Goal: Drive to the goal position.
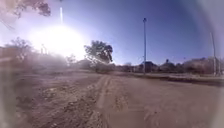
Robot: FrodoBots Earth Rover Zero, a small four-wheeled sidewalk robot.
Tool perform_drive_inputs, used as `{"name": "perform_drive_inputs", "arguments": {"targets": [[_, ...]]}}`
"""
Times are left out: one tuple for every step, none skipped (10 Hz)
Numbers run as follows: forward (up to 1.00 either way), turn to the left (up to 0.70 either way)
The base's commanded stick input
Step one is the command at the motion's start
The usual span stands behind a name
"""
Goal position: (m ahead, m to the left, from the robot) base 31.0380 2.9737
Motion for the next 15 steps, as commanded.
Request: {"name": "perform_drive_inputs", "arguments": {"targets": [[0.50, 0.00], [0.50, 0.00], [0.50, 0.00], [0.50, 0.00], [0.50, 0.00], [0.50, 0.00], [0.50, 0.00], [0.50, 0.00], [0.50, 0.00], [0.50, 0.00], [0.50, -0.28], [0.50, -0.50], [0.50, -0.50], [0.50, -0.39], [0.50, -0.12]]}}
